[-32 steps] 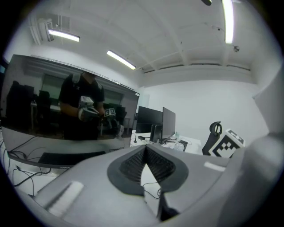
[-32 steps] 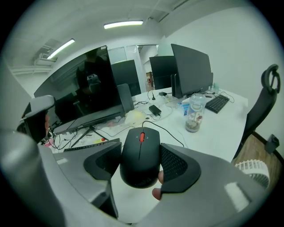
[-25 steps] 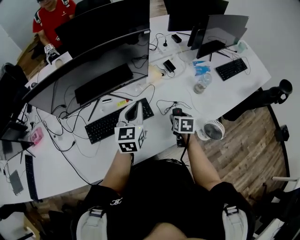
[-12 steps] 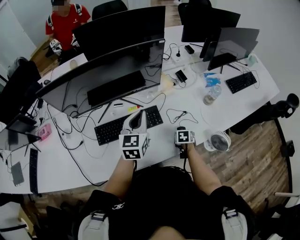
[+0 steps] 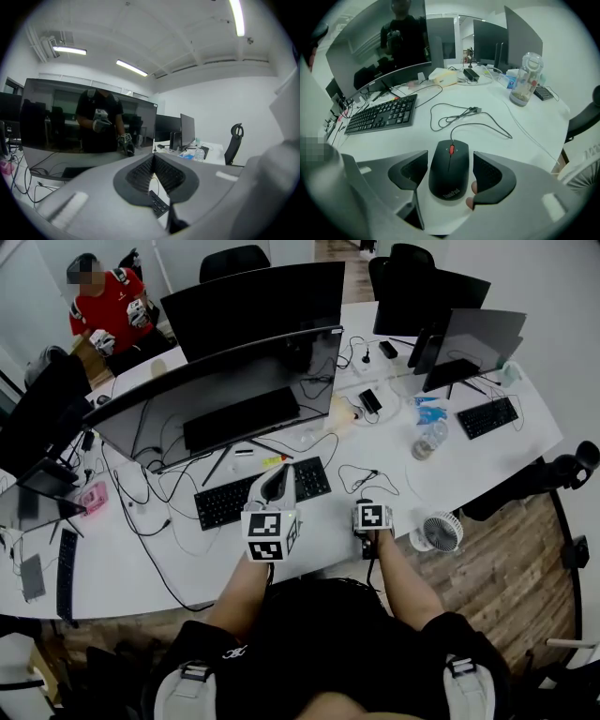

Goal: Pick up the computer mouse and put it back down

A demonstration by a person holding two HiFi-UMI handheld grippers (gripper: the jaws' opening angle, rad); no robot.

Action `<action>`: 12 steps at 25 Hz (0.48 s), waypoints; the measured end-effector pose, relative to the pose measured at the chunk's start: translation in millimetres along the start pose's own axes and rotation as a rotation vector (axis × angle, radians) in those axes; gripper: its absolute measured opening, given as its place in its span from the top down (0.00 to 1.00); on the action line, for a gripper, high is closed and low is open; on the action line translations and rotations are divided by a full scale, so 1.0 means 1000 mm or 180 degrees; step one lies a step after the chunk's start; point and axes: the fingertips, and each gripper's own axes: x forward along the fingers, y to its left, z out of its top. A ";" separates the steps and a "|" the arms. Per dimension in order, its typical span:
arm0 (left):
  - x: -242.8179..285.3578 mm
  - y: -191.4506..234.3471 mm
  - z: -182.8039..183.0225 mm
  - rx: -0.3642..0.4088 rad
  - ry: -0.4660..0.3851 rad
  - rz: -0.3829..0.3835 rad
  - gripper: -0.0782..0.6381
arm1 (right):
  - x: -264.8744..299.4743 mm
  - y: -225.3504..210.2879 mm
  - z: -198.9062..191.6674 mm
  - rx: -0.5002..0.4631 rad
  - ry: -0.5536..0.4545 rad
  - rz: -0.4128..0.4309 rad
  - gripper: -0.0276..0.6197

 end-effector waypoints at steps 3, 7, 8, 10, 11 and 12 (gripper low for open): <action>0.002 -0.003 0.001 0.0006 -0.0004 -0.0013 0.82 | -0.023 -0.015 0.016 -0.0023 -0.0210 -0.0209 0.52; 0.004 -0.010 0.002 0.0009 -0.0012 -0.0058 0.82 | -0.091 -0.004 0.079 0.0009 -0.1151 -0.0025 0.64; 0.005 -0.011 0.003 0.0008 -0.0018 -0.0070 0.82 | -0.114 -0.002 0.100 -0.0003 -0.1476 -0.0016 0.74; 0.005 -0.015 0.006 0.0017 -0.0046 -0.0093 0.82 | -0.164 0.002 0.139 -0.0046 -0.2126 -0.0050 0.94; 0.005 -0.016 0.008 0.0024 -0.0065 -0.0103 0.82 | -0.190 0.006 0.156 -0.0068 -0.2424 -0.0044 0.95; 0.005 -0.017 0.010 0.0030 -0.0088 -0.0111 0.82 | -0.215 0.011 0.171 -0.0091 -0.2696 -0.0026 0.95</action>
